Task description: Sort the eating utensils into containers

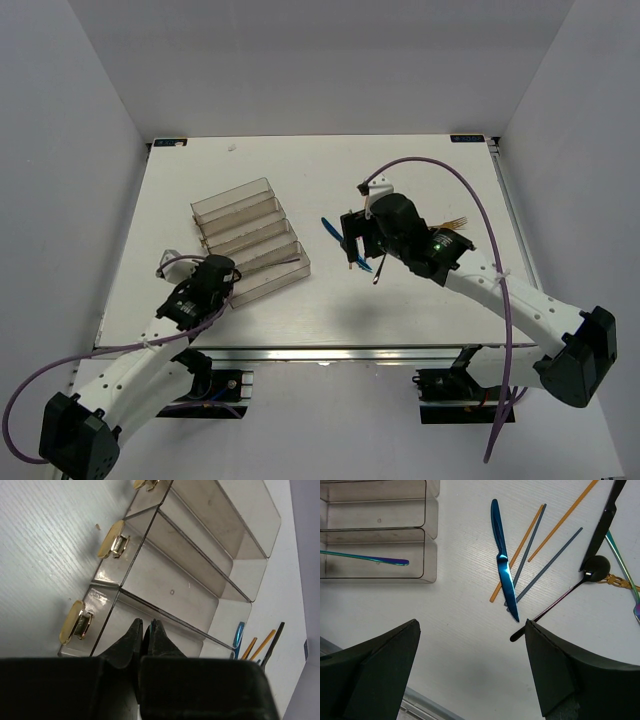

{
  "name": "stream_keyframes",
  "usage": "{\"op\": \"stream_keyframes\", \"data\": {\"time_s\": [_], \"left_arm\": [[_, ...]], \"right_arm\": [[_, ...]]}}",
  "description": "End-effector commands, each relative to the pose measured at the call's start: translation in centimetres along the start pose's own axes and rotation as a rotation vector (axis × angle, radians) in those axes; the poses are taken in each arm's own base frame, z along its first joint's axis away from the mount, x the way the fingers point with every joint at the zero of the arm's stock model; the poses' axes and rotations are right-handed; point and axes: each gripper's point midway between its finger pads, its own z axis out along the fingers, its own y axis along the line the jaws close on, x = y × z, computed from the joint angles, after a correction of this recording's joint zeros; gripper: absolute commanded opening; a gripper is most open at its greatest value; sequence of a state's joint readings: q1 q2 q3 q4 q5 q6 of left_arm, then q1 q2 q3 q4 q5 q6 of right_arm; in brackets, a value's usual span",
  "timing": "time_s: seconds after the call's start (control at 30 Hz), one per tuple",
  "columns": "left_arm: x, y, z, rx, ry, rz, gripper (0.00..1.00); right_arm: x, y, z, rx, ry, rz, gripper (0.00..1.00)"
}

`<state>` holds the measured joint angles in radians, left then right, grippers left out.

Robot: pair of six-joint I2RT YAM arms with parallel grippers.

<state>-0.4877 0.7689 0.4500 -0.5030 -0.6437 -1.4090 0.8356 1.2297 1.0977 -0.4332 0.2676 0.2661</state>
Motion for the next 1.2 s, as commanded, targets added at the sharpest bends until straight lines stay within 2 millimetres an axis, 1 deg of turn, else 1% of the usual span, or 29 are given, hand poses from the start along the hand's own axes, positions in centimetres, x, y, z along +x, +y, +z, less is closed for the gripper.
{"op": "stream_keyframes", "data": {"time_s": [0.0, 0.13, 0.17, 0.23, 0.27, 0.37, 0.43, 0.47, 0.5, 0.57, 0.6, 0.67, 0.7, 0.73, 0.77, 0.8, 0.83, 0.87, 0.9, 0.93, 0.97, 1.0, 1.03, 1.07, 1.13, 1.17], "left_arm": [[0.9, 0.3, 0.5, 0.007, 0.017, -0.046, 0.00], [1.0, 0.4, 0.6, 0.027, 0.014, -0.073, 0.14], [1.0, 0.0, 0.6, 0.043, 0.014, -0.085, 0.27], [0.9, -0.3, 0.4, 0.061, 0.018, -0.096, 0.40], [0.9, -0.3, 0.3, 0.063, 0.020, -0.098, 0.50], [0.8, -0.7, 0.0, 0.071, 0.025, -0.102, 0.66], [0.7, -1.0, -0.2, 0.081, 0.028, -0.103, 0.70], [0.4, -1.5, -0.5, 0.093, 0.028, -0.107, 0.72], [0.2, -1.8, -0.7, 0.102, 0.028, -0.112, 0.75], [-0.3, -2.0, -1.1, 0.105, 0.019, -0.097, 0.79], [-0.9, -3.0, -1.5, 0.126, 0.012, -0.097, 0.83], [-1.9, -3.8, -2.1, 0.141, -0.017, -0.016, 0.87], [-2.8, -5.4, -2.8, 0.173, -0.031, 0.008, 0.94], [-3.1, -5.0, -2.8, 0.143, -0.042, 0.111, 0.97], [-3.8, -5.6, -3.0, 0.137, -0.067, 0.147, 0.98], [-4.8, -7.2, -3.7, 0.164, -0.082, 0.182, 0.98], [-4.9, -7.1, -3.5, 0.144, -0.087, 0.298, 0.98], [-5.1, -7.5, -3.7, 0.145, -0.085, 0.343, 0.98], [-5.7, -8.6, -4.2, 0.166, -0.091, 0.424, 0.98], [-5.7, -8.9, -4.4, 0.170, -0.080, 0.478, 0.98], [-5.3, -9.1, -4.4, 0.174, -0.055, 0.530, 0.98], [-5.7, -9.9, -4.9, 0.195, -0.054, 0.603, 0.98], [-5.7, -9.7, -5.0, 0.186, -0.038, 0.658, 0.98], [-5.6, -9.6, -5.0, 0.178, -0.031, 0.698, 0.98], [-6.5, -9.2, -5.2, 0.151, -0.053, 0.775, 0.98], [-7.0, -9.0, -5.2, 0.137, -0.070, 0.791, 0.98]], "right_arm": [[-1.3, 0.0, -0.3, -0.026, -0.051, 0.003, 0.89], [-1.4, -0.1, -0.1, -0.032, -0.050, 0.008, 0.89], [-1.3, -0.1, -0.1, -0.031, -0.047, 0.006, 0.89], [-1.4, -0.1, -0.2, -0.035, -0.047, 0.007, 0.89], [-1.3, -0.1, -0.1, -0.034, -0.045, 0.004, 0.89], [-1.4, -0.3, -0.1, -0.029, -0.045, 0.009, 0.90], [-1.4, -0.4, 0.0, -0.030, -0.043, 0.013, 0.89], [-1.3, -0.5, 0.2, -0.029, -0.038, 0.015, 0.89], [-1.3, -0.5, 0.5, -0.034, -0.033, 0.019, 0.89], [-1.2, -0.6, 0.8, -0.037, -0.026, 0.022, 0.89], [-1.2, -0.6, 1.1, -0.038, -0.019, 0.026, 0.89], [-0.9, -0.6, 1.4, -0.053, -0.002, 0.023, 0.89], [-0.6, -1.0, 1.9, -0.051, 0.012, 0.027, 0.89], [-0.6, -1.0, 2.1, -0.059, 0.018, 0.029, 0.89], [-0.4, -0.9, 2.3, -0.077, 0.030, 0.031, 0.89], [-0.4, -1.4, 2.5, -0.066, 0.036, 0.033, 0.89], [0.0, -1.8, 3.0, -0.049, 0.059, 0.035, 0.89], [0.3, -2.8, 3.5, -0.024, 0.075, 0.048, 0.89], [0.3, -3.2, 3.6, -0.014, 0.080, 0.053, 0.89], [0.6, -3.8, 3.7, -0.001, 0.091, 0.067, 0.89], [0.6, -5.2, 4.0, 0.035, 0.096, 0.093, 0.89], [0.6, -6.0, 4.1, 0.063, 0.099, 0.136, 0.89], [0.8, -6.9, 4.2, 0.099, 0.103, 0.168, 0.89], [1.1, -8.8, 4.5, 0.176, 0.106, 0.200, 0.89], [1.7, -10.3, 4.8, 0.263, 0.110, 0.248, 0.89], [2.5, -12.0, 5.2, 0.356, 0.128, 0.257, 0.89]]}}
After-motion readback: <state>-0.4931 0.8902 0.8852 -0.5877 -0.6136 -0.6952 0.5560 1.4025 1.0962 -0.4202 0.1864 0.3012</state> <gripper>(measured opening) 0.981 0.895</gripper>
